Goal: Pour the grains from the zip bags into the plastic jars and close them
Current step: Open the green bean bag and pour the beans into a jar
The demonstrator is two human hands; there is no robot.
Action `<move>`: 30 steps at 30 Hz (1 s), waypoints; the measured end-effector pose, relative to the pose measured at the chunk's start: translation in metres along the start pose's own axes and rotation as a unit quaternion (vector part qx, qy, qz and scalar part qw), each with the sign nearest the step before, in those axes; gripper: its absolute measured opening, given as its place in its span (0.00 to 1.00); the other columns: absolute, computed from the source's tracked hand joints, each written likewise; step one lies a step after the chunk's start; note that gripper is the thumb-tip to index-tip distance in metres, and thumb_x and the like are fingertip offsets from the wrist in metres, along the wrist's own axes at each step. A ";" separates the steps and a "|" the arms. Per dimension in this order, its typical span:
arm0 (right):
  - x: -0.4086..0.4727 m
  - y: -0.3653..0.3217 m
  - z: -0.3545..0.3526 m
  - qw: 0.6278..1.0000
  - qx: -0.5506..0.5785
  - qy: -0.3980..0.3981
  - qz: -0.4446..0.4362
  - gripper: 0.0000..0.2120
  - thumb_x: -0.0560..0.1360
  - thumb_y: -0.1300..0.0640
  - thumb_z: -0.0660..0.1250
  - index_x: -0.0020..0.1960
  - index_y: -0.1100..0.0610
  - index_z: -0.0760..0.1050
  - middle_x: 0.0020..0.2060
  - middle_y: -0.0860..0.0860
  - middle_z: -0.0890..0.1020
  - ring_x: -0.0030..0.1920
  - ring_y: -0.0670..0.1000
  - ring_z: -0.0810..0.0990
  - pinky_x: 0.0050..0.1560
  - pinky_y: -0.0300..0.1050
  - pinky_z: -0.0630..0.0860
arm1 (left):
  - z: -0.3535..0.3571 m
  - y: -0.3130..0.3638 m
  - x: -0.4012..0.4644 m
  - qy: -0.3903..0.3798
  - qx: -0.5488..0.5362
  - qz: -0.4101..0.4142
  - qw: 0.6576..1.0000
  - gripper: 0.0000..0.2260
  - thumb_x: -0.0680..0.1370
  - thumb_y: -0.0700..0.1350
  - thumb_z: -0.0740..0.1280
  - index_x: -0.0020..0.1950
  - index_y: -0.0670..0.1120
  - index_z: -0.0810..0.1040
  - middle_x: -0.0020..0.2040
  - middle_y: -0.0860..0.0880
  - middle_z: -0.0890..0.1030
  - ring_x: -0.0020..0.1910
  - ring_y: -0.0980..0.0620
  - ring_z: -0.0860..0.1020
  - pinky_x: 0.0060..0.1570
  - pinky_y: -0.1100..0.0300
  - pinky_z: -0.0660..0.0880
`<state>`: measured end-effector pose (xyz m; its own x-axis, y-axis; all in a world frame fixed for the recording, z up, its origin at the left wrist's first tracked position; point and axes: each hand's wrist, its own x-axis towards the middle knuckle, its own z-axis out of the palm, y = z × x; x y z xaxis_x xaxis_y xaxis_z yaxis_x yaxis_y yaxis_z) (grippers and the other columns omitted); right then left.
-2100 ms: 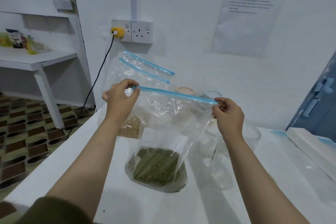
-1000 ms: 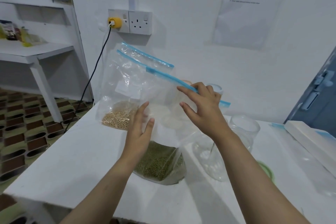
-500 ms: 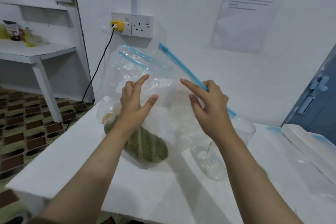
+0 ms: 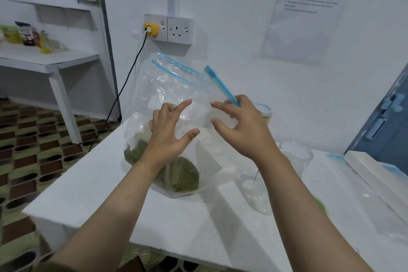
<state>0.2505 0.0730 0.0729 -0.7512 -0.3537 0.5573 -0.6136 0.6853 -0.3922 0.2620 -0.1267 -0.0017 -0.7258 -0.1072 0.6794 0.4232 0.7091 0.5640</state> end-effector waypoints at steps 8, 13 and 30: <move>-0.005 0.003 0.014 0.998 -0.053 0.026 0.004 0.32 0.77 0.48 0.69 0.78 0.50 0.62 0.54 0.48 0.66 0.57 0.52 0.71 0.63 0.57 0.71 | 0.003 -0.014 -0.010 0.015 0.055 -0.002 0.998 0.26 0.77 0.62 0.62 0.74 0.66 0.60 0.62 0.54 0.64 0.63 0.51 0.63 0.64 0.54 0.58; -0.018 0.009 0.021 0.997 -0.037 0.069 0.006 0.32 0.78 0.50 0.68 0.78 0.52 0.61 0.61 0.54 0.70 0.61 0.54 0.71 0.64 0.60 0.69 | 0.010 -0.050 -0.049 0.057 0.135 -0.079 0.986 0.26 0.77 0.66 0.55 0.75 0.64 0.61 0.65 0.45 0.67 0.67 0.47 0.64 0.70 0.45 0.55; -0.029 0.012 0.027 0.989 -0.002 0.140 -0.042 0.31 0.76 0.53 0.66 0.77 0.56 0.64 0.56 0.56 0.71 0.55 0.54 0.71 0.57 0.60 0.76 | -0.017 -0.059 -0.008 0.001 0.183 -0.050 0.982 0.31 0.70 0.77 0.51 0.71 0.69 0.64 0.53 0.51 0.59 0.52 0.53 0.57 0.56 0.52 0.58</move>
<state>0.2582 0.0749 0.0323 -0.6003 -0.2208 0.7687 -0.6705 0.6629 -0.3332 0.2518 -0.1799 -0.0324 -0.7531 -0.1902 0.6298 0.1267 0.8975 0.4225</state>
